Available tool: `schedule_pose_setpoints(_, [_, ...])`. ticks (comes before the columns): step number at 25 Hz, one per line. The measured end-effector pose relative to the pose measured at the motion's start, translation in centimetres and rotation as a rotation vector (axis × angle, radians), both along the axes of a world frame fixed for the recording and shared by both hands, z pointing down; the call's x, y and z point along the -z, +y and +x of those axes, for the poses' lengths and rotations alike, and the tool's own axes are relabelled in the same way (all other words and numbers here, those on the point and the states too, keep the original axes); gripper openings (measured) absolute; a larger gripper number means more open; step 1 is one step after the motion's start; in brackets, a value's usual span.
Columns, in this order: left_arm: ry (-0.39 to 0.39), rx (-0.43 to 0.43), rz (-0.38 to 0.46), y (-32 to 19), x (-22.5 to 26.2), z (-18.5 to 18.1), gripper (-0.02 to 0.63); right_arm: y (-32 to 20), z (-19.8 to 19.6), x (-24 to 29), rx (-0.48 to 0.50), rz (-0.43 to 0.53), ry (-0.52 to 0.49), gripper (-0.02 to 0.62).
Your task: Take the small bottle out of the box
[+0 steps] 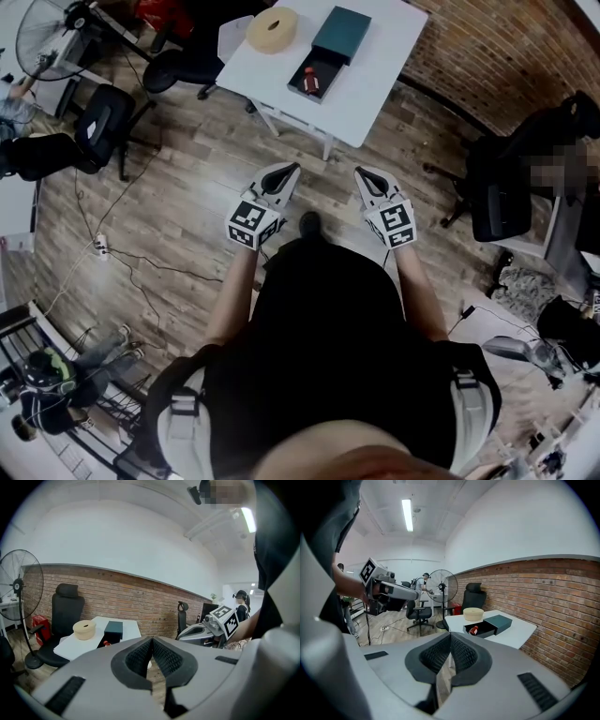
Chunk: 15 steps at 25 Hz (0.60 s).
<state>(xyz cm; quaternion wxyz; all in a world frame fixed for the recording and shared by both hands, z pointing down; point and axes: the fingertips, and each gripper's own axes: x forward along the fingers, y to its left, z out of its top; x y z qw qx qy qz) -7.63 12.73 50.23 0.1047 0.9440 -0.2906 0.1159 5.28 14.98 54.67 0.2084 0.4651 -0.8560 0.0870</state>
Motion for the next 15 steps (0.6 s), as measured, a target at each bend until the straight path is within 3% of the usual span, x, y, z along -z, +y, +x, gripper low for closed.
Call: schedule_pose_setpoints(15, [-0.003, -0.01, -0.009, -3.6, -0.4, -2.5, 0.02, -4.0, -1.9, -0.1, -0.032, 0.006, 0.003, -0.002])
